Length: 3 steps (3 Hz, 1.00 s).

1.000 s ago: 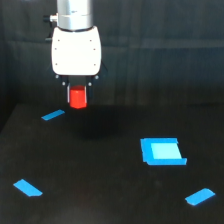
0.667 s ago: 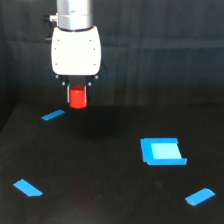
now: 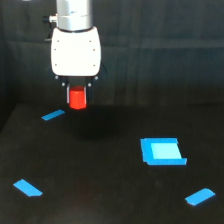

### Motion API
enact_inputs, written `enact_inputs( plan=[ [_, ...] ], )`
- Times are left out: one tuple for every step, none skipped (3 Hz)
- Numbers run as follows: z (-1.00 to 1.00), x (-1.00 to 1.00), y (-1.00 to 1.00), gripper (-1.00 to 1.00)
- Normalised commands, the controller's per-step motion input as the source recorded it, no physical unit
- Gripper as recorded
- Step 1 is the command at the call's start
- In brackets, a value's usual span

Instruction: Pick up the red object from the table

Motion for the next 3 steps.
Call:
enact_inputs(
  plan=[
    [-0.08,0.05,0.01,-0.97],
    [0.04,0.06,-0.02,-0.97],
    [-0.02,0.1,-0.07,-1.0]
  ],
)
